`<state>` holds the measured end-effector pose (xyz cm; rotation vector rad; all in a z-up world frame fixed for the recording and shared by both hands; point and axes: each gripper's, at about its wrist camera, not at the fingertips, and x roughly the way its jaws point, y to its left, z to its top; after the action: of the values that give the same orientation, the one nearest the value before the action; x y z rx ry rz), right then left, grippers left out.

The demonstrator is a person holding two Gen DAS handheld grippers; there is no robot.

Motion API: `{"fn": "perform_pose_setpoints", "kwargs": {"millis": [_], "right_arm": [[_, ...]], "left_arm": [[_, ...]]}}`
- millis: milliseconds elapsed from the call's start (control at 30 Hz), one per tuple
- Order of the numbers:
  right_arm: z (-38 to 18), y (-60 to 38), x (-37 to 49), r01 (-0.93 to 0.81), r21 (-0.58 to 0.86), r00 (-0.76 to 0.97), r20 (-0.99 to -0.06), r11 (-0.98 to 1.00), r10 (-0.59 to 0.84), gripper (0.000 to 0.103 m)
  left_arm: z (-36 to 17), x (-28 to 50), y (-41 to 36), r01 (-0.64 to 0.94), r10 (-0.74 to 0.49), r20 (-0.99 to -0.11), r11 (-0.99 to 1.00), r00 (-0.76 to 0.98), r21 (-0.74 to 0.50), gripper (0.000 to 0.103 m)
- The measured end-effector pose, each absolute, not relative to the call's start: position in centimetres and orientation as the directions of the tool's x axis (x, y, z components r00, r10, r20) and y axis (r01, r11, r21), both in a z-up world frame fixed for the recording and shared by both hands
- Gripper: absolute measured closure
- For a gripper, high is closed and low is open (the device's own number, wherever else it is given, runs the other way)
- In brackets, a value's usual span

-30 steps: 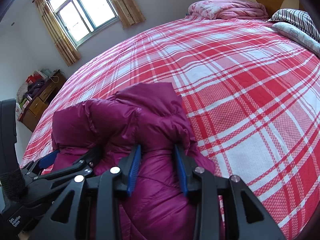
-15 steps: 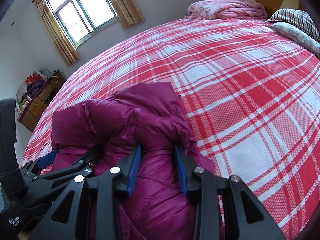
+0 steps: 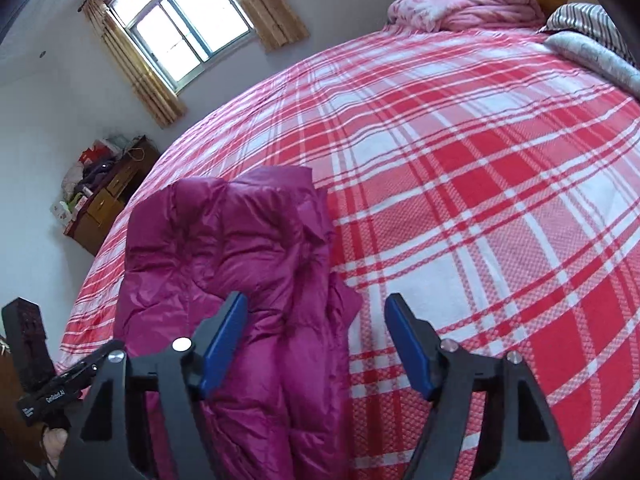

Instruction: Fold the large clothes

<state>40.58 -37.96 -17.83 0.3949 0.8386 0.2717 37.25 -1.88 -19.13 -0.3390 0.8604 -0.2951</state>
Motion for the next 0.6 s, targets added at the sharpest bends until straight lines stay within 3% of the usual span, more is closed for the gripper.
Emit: {"fn": "perform_pose_setpoints", "kwargs": {"millis": [67,100,267,300,333,400,567,600], "right_arm": [[-18.4,-38.0,40.8,-0.092,0.472,0.616,-0.664,0.876,0.423,0.034],[-18.6,-37.9,40.9,-0.111,0.499,0.6,-0.656,0.86,0.458,0.04],[-19.6,-37.7,41.4,-0.119,0.547,0.564,-0.65,0.829,0.509,0.043],[-19.6,-37.7,41.3,-0.129,0.55,0.558,-0.647,0.825,0.519,0.05],[-19.6,-37.5,41.1,-0.148,0.562,0.548,-0.639,0.814,0.54,0.065],[-19.7,-37.3,40.6,-0.162,0.59,0.532,-0.623,0.791,0.574,0.076],[-18.9,-36.1,39.0,-0.166,0.545,0.572,-0.625,0.822,0.53,0.081],[-18.7,-35.8,38.7,-0.171,0.536,0.578,-0.625,0.827,0.525,0.082]], "left_arm": [[-19.7,37.2,-2.0,0.113,-0.42,-0.667,0.884,0.615,-0.453,0.001],[-19.7,37.1,-2.3,0.119,-0.416,-0.659,0.887,0.627,-0.447,0.001],[-19.4,37.5,-4.9,0.219,-0.469,-0.66,0.877,0.587,-0.428,0.001],[-19.2,37.5,-5.2,0.226,-0.468,-0.662,0.878,0.586,-0.421,0.001],[-18.9,37.4,-5.5,0.239,-0.467,-0.659,0.88,0.589,-0.41,0.006],[-18.2,36.6,-6.3,0.27,-0.453,-0.65,0.89,0.61,-0.368,0.022],[-15.8,34.3,-8.0,0.319,-0.346,-0.652,0.933,0.675,-0.165,0.055],[-15.5,34.5,-8.0,0.314,-0.329,-0.653,0.938,0.682,-0.146,0.056]]}}
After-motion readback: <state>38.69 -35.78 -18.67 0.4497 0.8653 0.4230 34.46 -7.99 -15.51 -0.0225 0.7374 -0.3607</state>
